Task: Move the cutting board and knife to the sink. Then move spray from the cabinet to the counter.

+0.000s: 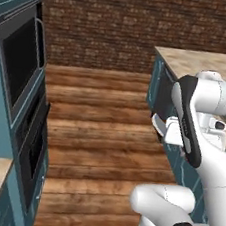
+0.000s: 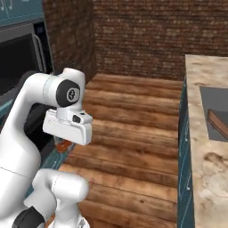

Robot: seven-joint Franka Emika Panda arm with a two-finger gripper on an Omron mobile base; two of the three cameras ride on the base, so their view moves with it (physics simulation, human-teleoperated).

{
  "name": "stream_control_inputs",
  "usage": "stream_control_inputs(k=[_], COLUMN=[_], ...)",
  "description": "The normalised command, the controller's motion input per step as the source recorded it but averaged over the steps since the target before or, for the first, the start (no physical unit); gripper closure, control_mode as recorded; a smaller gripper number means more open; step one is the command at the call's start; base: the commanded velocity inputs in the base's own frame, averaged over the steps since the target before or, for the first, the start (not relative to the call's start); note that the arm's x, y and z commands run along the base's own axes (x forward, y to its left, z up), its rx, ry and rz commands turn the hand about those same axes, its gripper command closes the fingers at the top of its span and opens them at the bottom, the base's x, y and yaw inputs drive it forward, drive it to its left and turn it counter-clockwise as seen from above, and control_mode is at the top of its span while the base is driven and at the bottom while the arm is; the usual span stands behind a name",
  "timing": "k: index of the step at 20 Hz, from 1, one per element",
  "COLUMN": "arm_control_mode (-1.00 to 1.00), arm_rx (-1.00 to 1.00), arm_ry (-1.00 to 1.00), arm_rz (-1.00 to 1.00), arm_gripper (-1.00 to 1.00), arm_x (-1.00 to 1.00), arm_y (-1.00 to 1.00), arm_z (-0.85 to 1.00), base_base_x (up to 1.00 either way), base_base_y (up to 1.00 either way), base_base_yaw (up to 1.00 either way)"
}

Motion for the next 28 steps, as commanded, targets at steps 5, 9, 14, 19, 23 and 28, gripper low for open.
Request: stream_control_inputs(k=[5, 9, 14, 19, 23, 28], arm_control_mode=[1.00, 1.00, 1.00, 1.00, 1.00, 1.00], arm_rx=[0.00, 0.00, 0.00, 0.00, 0.00, 0.00], arm_ry=[0.00, 0.00, 0.00, 0.00, 0.00, 0.00], arm_rz=[0.00, 0.00, 0.00, 0.00, 0.00, 0.00], arm_gripper=[1.00, 1.00, 1.00, 1.00, 1.00, 1.00], arm_x=[0.00, 0.00, 0.00, 0.00, 0.00, 0.00], arm_y=[0.00, 0.00, 0.00, 0.00, 0.00, 0.00], arm_z=[0.00, 0.00, 0.00, 0.00, 0.00, 0.00], base_base_x=[1.00, 1.00, 0.89, 0.52, 0.36, 0.67], base_base_y=[0.10, 0.05, 0.10, 0.14, 0.22, 0.59], base_base_yaw=[-0.45, -0.52, -0.60, -0.72, -0.79, -0.68])
